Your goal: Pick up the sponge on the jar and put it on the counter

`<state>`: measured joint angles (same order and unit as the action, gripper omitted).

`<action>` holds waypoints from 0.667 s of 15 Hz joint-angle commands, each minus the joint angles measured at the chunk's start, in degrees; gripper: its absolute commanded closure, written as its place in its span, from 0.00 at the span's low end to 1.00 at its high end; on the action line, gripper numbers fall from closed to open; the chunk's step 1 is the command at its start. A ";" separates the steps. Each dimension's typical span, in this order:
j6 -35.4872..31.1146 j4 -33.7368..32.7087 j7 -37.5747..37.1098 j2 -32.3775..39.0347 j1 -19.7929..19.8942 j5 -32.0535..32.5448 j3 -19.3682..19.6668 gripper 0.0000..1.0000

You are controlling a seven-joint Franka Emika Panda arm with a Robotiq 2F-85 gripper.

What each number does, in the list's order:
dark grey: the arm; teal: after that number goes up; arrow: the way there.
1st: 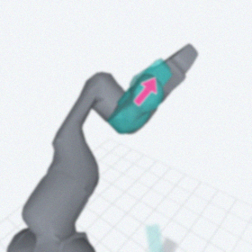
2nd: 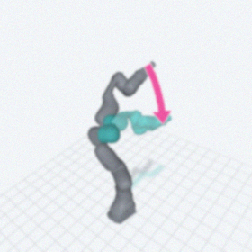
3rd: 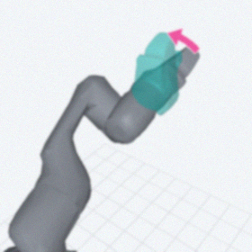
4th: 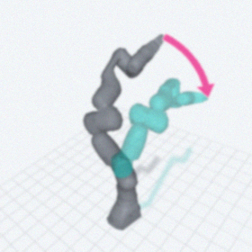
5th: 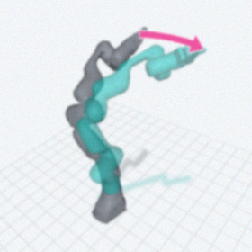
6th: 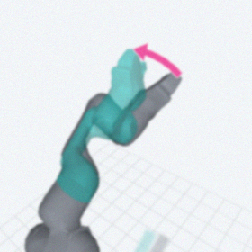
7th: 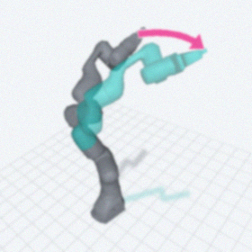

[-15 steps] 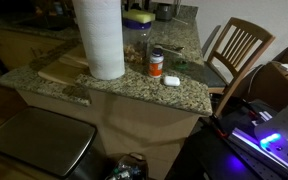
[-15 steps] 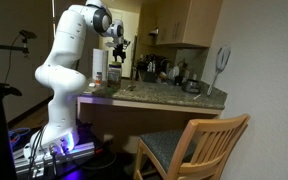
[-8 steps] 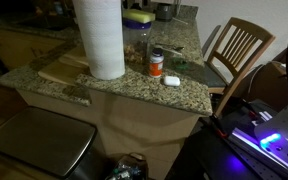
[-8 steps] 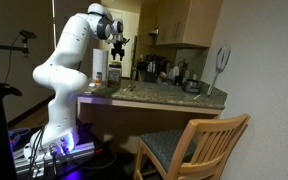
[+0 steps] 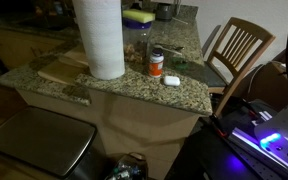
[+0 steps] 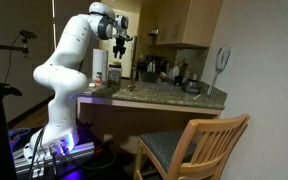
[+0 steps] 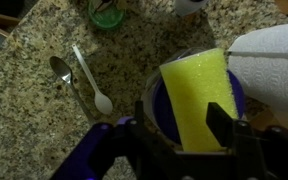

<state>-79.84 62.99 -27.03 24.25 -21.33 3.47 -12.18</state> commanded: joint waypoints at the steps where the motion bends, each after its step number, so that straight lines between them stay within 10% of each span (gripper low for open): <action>1: -0.65 0.08 5.18 0.51 2.12 -4.11 -0.79 0.03; 10: -7.68 9.33 14.30 -1.45 0.92 -5.82 -2.26 0.00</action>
<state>-83.46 67.05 -14.51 24.64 -20.50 -1.79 -13.84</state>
